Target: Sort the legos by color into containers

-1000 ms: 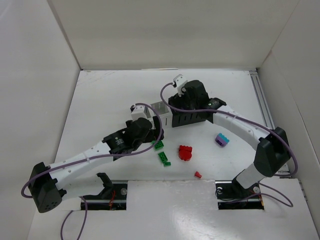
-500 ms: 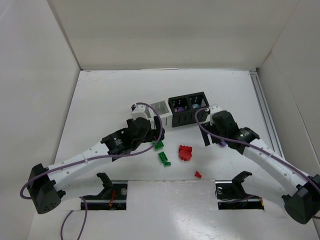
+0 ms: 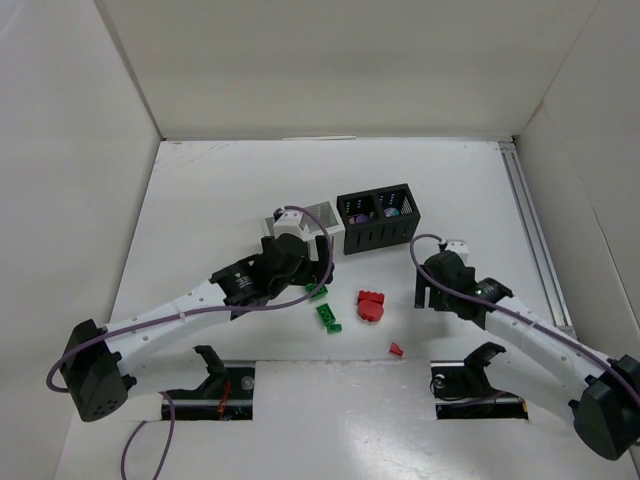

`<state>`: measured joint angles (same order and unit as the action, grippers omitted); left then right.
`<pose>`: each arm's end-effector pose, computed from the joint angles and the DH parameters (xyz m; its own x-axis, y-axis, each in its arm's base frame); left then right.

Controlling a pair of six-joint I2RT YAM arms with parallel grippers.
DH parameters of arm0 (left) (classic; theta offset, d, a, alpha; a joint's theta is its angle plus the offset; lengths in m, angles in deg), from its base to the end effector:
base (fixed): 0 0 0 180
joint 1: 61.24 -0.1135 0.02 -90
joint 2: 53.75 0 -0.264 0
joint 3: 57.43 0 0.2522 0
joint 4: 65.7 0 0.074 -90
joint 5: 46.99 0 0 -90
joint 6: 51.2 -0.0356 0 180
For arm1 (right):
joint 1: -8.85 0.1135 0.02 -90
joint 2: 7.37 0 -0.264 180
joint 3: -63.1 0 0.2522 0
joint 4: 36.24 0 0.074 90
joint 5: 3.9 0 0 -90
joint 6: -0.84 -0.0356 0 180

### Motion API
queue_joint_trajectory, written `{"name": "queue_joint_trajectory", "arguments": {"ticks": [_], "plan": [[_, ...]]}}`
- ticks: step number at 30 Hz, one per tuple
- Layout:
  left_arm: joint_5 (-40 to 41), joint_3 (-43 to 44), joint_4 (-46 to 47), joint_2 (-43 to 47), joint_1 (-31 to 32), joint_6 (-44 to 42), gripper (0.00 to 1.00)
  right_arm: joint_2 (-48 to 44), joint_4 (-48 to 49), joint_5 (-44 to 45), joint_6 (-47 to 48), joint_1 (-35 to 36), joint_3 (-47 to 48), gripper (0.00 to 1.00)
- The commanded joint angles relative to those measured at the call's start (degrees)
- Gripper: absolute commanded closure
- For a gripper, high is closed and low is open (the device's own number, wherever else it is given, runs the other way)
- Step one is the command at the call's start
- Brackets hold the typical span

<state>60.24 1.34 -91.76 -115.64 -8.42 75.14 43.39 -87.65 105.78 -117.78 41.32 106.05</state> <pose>0.1545 -0.1862 0.2800 -0.5957 -0.1512 -0.7889 0.3125 0.8611 -0.4010 0.1396 0.0746 0.1913 -0.8088 0.0200 -0.5878 0.0311 0.9995 -0.0089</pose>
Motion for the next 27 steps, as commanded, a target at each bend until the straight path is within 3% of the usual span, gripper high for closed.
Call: {"name": "queue_joint_trajectory", "arguments": {"ticks": [1, 7, 19, 27], "plan": [[-0.3, 2.5, 1.3, 0.2, 0.2, -2.7, 0.00, 3.4, 6.7, 5.8, -5.9, -0.6, 1.1, 0.12], [-0.3, 3.1, 1.3, -0.3, -0.9, -3.8, 0.00, 12.8, 13.8, 6.4, -7.0, -3.1, 1.7, 0.12], [-0.3, 3.6, 0.3, -0.9, -2.0, -3.8, 0.00, 17.3, 21.6, 6.3, -7.5, -8.7, 1.1, 0.13], [-0.3, 4.1, 0.3, -2.5, -2.5, -4.3, 0.00, 20.7, 23.8, 6.3, -5.2, -11.0, 3.1, 0.21]]}}
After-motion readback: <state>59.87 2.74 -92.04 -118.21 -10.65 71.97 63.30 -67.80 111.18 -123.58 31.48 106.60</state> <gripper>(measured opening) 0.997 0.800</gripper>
